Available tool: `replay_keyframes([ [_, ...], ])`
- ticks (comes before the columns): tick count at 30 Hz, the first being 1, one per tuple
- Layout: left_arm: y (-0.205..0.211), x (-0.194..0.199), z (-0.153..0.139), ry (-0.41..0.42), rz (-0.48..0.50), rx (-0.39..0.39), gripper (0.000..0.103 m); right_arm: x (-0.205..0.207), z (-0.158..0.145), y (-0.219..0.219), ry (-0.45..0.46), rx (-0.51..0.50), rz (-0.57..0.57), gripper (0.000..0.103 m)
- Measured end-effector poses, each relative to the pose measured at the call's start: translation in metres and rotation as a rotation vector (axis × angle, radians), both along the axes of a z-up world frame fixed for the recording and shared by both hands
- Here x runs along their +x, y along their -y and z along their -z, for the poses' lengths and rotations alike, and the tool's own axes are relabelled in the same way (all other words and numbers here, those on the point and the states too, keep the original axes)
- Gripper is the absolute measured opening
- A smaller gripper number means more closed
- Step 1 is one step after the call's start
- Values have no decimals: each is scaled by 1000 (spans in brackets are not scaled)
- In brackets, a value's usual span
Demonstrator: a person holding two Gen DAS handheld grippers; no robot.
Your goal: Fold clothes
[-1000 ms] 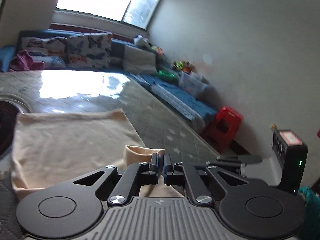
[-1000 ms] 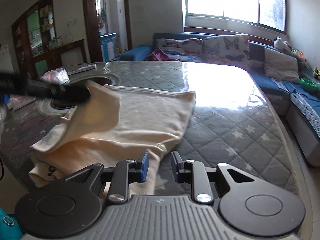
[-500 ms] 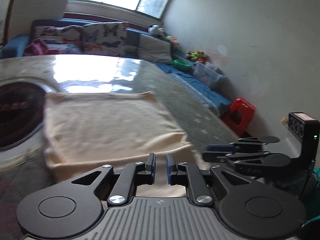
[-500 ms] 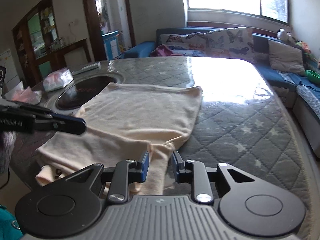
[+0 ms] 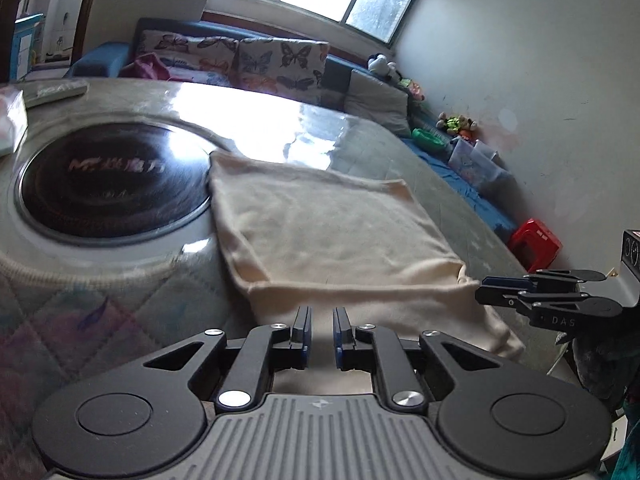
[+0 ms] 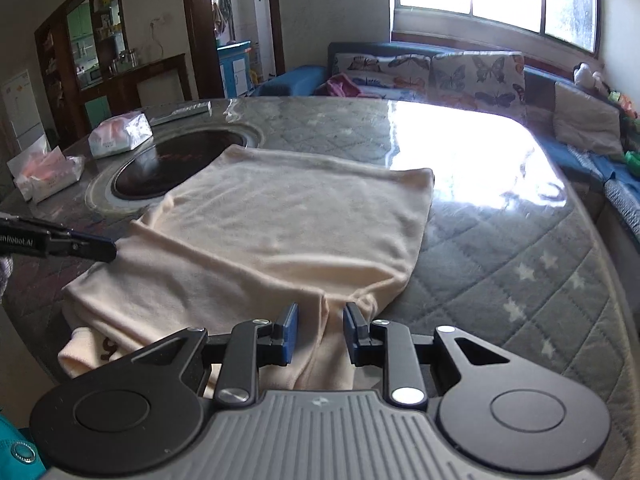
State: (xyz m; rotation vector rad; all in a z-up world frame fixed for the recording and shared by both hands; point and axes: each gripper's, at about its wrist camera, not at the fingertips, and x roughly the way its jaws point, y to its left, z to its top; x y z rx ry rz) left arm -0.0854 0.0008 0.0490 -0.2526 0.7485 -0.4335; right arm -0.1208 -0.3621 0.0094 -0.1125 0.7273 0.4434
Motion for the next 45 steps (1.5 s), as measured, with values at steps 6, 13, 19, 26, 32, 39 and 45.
replay_keyframes([
  [6,7,27,7,7,5,-3,13,4,-7,-16,24,14,-49,23],
  [13,-8,32,20,-40,-21,-18,11,12,11,-21,-27,4,-51,23],
  [19,-13,47,8,-9,-33,-36,11,12,8,-16,-34,20,-50,23],
  [26,-31,65,26,-73,-92,-32,10,13,9,-14,-38,23,-48,23],
  [32,-31,64,22,-52,-68,12,11,11,3,-14,-25,26,-71,23],
  [39,-16,44,8,6,-10,85,15,4,7,-17,-16,-30,-93,23],
  [45,1,3,-7,67,120,159,22,-11,1,-17,-23,-16,-136,23],
])
